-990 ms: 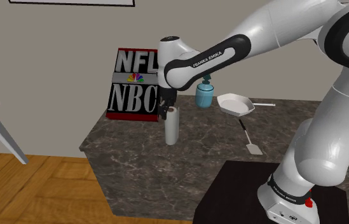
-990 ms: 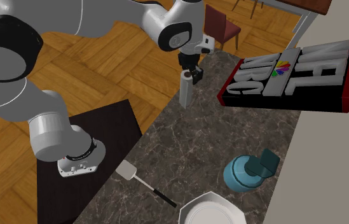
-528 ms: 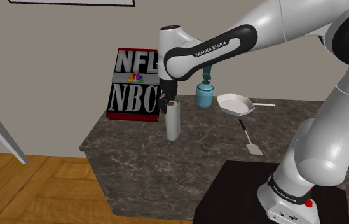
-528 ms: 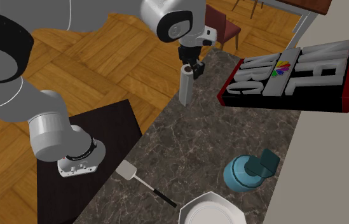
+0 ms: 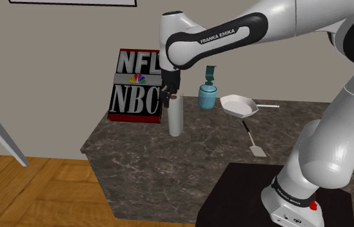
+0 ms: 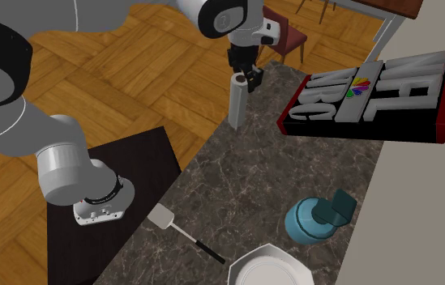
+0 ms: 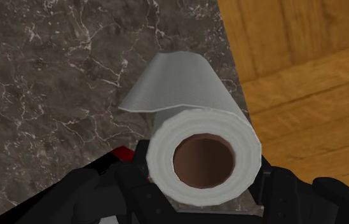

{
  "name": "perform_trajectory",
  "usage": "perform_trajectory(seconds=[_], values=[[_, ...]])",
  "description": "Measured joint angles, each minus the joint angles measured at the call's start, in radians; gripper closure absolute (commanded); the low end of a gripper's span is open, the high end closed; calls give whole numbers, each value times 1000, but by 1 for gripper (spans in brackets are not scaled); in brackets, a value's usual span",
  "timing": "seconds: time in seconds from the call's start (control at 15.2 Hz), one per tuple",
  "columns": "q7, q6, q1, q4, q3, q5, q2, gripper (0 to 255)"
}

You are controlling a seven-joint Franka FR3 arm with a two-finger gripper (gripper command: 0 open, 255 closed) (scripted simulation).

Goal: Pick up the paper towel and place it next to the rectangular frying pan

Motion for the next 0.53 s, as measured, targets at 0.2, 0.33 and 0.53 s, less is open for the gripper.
perform_trajectory(seconds=[0.2, 0.33, 0.53], values=[[-2, -42, 0, 34, 0, 2, -8, 255], [-4, -69, 0, 54, 0, 3, -15, 255], [-4, -109, 1, 96, 1, 4, -14, 255]])
